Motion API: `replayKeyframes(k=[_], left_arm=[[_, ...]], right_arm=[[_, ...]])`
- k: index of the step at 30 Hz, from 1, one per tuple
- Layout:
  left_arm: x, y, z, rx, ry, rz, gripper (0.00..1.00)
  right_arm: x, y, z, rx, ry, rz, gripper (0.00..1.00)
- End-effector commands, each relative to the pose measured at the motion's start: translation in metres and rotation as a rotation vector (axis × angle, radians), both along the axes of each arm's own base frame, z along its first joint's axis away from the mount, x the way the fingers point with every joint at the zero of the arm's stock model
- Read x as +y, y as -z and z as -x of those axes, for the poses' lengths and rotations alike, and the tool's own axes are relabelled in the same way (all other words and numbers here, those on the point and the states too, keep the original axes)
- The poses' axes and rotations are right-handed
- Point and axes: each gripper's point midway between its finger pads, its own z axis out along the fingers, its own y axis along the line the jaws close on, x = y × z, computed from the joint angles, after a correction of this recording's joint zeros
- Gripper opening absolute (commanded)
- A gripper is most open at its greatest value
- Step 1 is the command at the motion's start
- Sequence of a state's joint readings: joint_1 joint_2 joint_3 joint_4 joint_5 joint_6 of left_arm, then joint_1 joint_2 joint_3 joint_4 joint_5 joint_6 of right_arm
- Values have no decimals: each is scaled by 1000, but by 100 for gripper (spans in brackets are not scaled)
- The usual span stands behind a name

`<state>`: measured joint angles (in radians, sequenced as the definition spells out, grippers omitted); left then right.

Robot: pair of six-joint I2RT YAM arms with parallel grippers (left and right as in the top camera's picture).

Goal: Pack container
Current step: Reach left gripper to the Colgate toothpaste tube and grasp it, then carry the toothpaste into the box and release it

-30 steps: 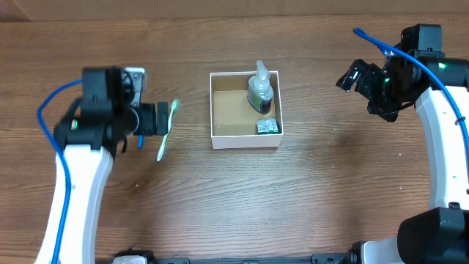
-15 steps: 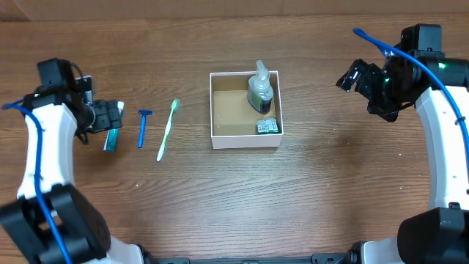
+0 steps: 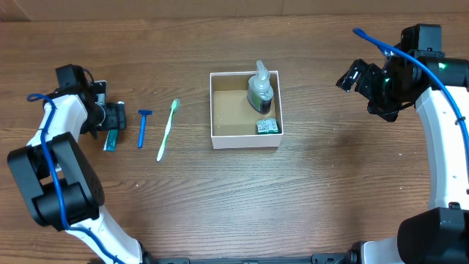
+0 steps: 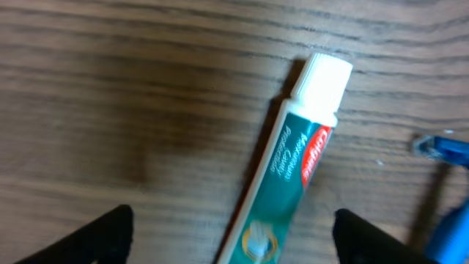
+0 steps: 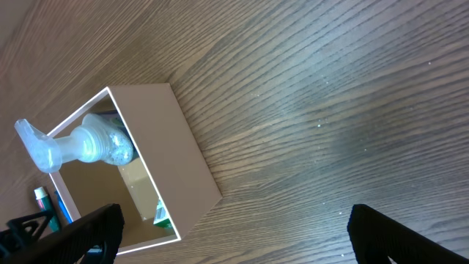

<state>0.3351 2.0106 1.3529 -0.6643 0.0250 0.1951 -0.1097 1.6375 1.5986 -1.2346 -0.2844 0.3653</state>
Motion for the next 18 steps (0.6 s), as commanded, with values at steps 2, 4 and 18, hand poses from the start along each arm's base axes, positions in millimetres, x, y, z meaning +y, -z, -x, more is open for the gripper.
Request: replayKeyframes(k=[2,4,18], left_arm=[[0,19,-4,32,98,-12,69],[0,23,-6,28,98,-8,59],[-43,-6,-8,33,26,276,4]], right_arm=[[0,-5,-1,-14,3,-4,100],[0,-5,-1,-14,3,-4,100],[0,-5,-1,-14,3,-4,100]])
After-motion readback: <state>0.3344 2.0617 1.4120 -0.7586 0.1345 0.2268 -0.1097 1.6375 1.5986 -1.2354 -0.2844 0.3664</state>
